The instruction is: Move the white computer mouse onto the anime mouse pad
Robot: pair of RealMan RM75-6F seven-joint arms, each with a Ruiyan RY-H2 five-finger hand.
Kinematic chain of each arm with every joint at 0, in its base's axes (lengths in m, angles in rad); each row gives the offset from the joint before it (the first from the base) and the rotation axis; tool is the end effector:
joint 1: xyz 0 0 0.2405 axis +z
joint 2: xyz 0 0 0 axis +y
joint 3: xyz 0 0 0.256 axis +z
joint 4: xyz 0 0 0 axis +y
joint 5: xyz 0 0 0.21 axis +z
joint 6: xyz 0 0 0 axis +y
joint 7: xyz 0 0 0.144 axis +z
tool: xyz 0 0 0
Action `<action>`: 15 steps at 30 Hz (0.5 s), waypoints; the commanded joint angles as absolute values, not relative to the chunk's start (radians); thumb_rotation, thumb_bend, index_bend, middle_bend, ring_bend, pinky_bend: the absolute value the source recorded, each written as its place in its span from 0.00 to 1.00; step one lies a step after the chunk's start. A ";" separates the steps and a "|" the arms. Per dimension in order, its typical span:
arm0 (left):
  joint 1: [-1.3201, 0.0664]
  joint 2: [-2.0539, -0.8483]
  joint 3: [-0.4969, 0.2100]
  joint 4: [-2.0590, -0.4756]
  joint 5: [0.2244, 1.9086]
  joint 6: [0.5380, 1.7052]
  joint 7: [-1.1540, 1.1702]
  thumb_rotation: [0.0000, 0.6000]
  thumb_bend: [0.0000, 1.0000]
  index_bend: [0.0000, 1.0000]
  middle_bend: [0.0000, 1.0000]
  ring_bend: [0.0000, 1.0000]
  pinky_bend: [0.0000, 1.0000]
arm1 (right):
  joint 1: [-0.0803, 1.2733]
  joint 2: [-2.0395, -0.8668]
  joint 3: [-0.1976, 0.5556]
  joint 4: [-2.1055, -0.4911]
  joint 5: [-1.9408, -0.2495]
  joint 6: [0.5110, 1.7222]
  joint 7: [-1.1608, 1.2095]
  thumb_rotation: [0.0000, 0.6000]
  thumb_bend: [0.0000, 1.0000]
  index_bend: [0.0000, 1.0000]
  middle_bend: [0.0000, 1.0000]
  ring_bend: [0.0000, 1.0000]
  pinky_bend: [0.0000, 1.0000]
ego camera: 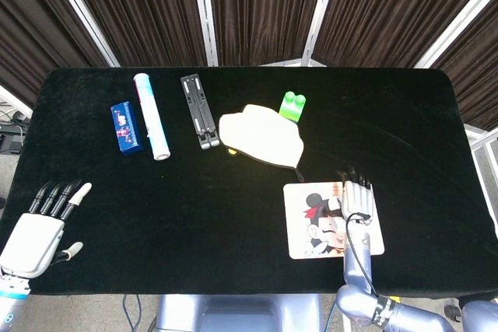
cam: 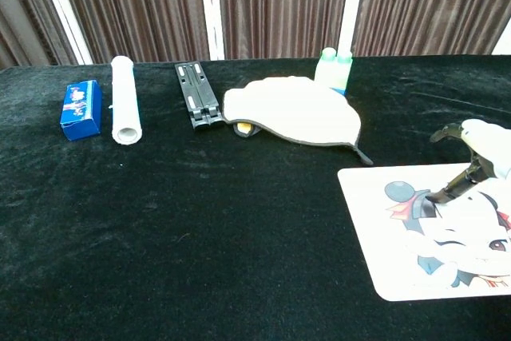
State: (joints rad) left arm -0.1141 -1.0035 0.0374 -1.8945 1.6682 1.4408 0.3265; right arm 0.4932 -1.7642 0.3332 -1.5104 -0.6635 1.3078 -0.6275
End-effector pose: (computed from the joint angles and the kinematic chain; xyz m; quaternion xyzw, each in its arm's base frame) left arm -0.2434 0.1628 0.1484 -0.7009 -0.3144 -0.3504 0.5359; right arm -0.2195 -0.2991 -0.0280 0.5090 -0.5648 0.2847 0.5838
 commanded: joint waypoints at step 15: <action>-0.112 -1.035 0.017 -1.859 1.673 1.477 0.284 1.00 0.13 0.00 0.00 0.00 0.00 | 0.471 -1.577 0.353 -1.713 -0.823 1.262 -0.490 1.00 0.16 0.15 0.00 0.00 0.00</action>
State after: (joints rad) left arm -0.1128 -1.0314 0.0187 -1.8607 1.6747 1.4750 0.2856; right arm 0.4903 -1.6749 0.3462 -1.6028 -0.7403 1.2743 -0.5542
